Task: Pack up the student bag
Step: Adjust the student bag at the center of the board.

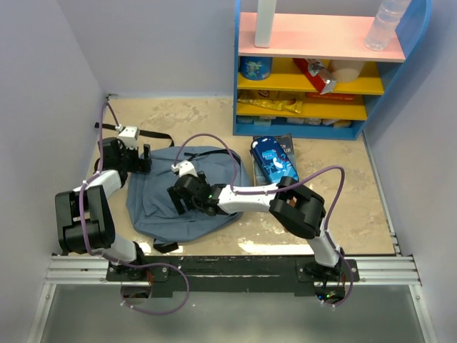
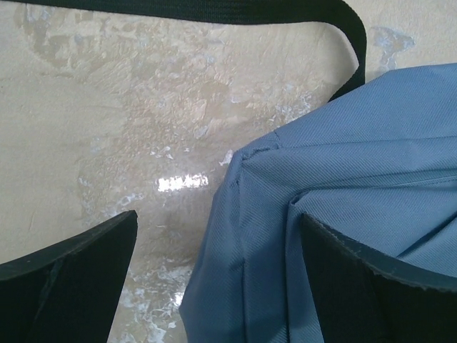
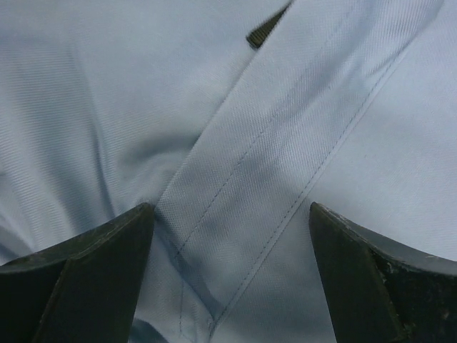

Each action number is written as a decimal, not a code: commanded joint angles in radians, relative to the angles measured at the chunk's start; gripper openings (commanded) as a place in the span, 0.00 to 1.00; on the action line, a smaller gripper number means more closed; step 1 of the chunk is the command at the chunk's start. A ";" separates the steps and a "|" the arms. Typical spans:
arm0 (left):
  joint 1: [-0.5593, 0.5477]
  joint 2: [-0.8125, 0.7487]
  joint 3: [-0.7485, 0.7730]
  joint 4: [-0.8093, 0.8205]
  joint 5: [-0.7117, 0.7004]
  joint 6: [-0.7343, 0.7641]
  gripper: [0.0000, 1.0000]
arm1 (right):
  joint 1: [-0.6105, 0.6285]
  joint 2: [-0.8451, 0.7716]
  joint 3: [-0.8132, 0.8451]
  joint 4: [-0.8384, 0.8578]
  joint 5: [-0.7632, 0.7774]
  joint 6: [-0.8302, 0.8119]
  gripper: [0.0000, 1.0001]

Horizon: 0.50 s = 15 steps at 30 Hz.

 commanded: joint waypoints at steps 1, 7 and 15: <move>0.004 0.010 -0.003 0.040 -0.013 0.034 1.00 | -0.004 -0.055 -0.080 -0.017 0.003 0.016 0.89; 0.004 0.001 -0.014 0.023 -0.038 0.069 0.80 | -0.005 -0.087 -0.155 -0.008 0.004 0.015 0.86; 0.004 -0.021 -0.043 0.001 -0.143 0.125 0.47 | -0.007 -0.175 -0.213 -0.003 0.041 -0.013 0.83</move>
